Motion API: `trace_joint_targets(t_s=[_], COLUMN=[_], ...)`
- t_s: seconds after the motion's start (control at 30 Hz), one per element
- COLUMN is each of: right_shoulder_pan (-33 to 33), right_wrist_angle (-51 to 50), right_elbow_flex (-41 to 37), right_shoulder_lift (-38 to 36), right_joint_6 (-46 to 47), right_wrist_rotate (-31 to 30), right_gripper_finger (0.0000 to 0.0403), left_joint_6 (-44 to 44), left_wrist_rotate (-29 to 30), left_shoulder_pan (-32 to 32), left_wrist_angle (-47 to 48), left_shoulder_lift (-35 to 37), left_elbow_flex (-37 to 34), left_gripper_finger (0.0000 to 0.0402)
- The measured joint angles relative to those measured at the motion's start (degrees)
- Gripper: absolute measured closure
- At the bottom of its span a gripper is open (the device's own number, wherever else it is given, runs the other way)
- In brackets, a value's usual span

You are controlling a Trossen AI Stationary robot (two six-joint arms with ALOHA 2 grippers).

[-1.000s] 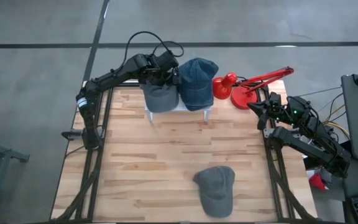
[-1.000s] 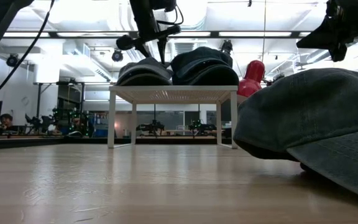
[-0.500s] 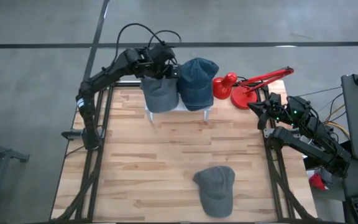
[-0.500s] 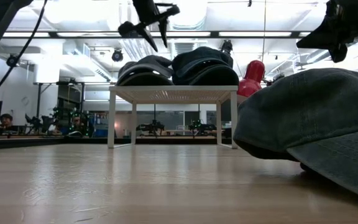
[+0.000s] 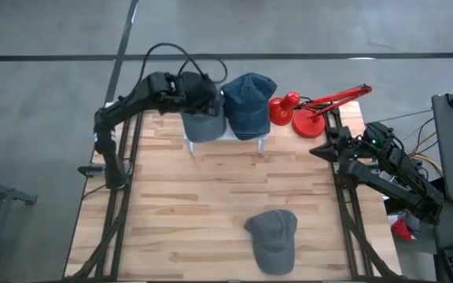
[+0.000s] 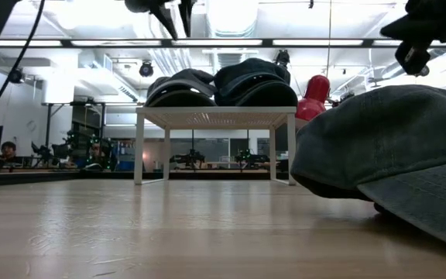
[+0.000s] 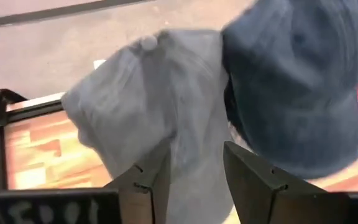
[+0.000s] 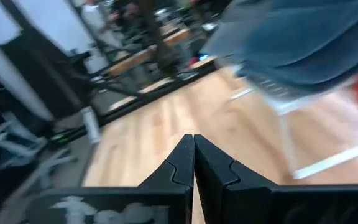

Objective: Pick & Place hat
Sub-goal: Stack the gray cap on the gray cap on the shelf

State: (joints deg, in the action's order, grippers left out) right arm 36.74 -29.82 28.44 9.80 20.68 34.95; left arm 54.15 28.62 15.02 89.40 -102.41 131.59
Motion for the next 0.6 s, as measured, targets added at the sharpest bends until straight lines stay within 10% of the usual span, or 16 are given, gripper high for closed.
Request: trace_joint_targets(t_s=[0.6], right_shoulder_pan=[-0.1], right_wrist_angle=[-0.4], right_elbow_flex=[13.0], right_shoulder_lift=[0.0], right_joint_6=[2.4], right_wrist_rotate=[8.6], right_gripper_finger=[0.0394], left_joint_6=[22.5], left_wrist_rotate=[12.0], left_shoulder_pan=[-24.5], left_wrist_angle=[-6.9], left_shoulder_lift=[21.3], left_elbow_flex=[-33.0], left_gripper_finger=[0.0259])
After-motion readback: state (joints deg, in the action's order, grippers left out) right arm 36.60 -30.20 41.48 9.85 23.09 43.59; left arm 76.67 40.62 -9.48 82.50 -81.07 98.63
